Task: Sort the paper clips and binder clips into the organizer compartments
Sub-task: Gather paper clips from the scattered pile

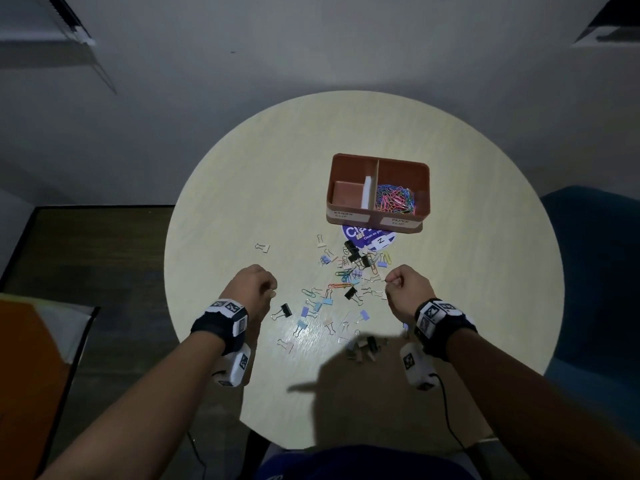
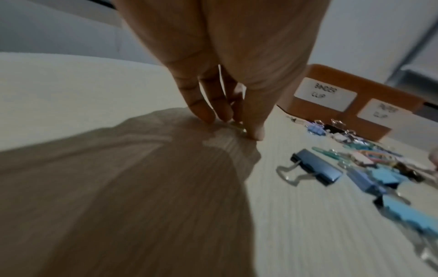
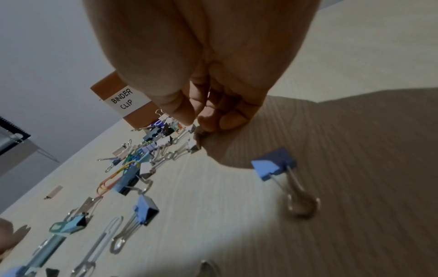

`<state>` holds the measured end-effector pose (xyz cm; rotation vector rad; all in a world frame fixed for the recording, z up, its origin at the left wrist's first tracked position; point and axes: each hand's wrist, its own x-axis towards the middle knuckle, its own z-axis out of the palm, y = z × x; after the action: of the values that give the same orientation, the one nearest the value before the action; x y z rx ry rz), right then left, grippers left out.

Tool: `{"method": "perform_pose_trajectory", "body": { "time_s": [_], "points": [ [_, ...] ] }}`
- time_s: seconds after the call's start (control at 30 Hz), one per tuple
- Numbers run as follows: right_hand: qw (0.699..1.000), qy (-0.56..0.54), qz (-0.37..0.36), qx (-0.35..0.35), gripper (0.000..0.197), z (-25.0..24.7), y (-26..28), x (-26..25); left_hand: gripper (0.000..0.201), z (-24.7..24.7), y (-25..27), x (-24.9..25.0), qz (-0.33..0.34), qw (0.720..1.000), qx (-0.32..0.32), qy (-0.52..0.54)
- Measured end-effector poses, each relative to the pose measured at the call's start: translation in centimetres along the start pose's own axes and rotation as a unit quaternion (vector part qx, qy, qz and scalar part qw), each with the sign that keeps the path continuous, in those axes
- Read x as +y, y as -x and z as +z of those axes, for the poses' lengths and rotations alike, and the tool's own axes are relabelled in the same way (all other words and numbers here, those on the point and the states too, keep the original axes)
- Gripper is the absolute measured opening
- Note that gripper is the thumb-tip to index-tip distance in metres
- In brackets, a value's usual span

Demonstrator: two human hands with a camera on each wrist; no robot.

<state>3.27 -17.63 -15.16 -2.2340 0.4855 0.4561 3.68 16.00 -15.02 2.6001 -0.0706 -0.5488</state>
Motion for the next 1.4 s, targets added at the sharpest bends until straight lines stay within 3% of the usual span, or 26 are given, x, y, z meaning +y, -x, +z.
{"method": "perform_pose_trajectory", "body": {
  "time_s": [0.2, 0.4, 0.5, 0.73, 0.87, 1.07, 1.27, 1.4],
  "points": [
    [0.999, -0.031, 0.022, 0.01, 0.016, 0.7, 0.2, 0.0, 0.014, 0.8, 0.0, 0.2, 0.029, 0.995, -0.014, -0.091],
    [0.997, -0.076, 0.033, 0.01, 0.014, 1.1, 0.3, 0.5, 0.006, 1.3, -1.6, 3.6, 0.084, 0.994, -0.061, -0.036],
    [0.997, -0.072, 0.038, 0.016, 0.016, 0.7, 0.3, 0.2, 0.017, 2.2, -2.6, 4.7, 0.106, 0.988, -0.081, -0.079],
    [0.996, -0.077, 0.029, 0.044, 0.022, -0.3, -0.7, -0.8, 0.016, 3.2, -2.5, 4.7, 0.131, 0.978, -0.068, -0.148],
    [0.998, -0.007, -0.047, 0.042, 0.02, -0.4, -0.6, -2.4, 0.01, 3.7, -2.0, 4.4, 0.109, 0.989, -0.053, -0.082],
    [0.959, 0.149, -0.228, -0.075, 0.011, 2.4, -0.1, -4.6, 0.014, 2.5, -1.8, 4.1, 0.043, 0.997, -0.058, 0.026],
    [0.935, 0.262, -0.228, -0.07, 0.014, 4.3, -0.4, -5.5, 0.011, 2.0, -1.9, 4.8, -0.002, 0.995, -0.057, 0.077],
    [0.954, 0.194, -0.219, -0.063, 0.008, 4.1, -0.5, -4.9, 0.014, 1.6, -2.1, 4.9, -0.02, 0.995, -0.072, 0.071]
  ]
}}
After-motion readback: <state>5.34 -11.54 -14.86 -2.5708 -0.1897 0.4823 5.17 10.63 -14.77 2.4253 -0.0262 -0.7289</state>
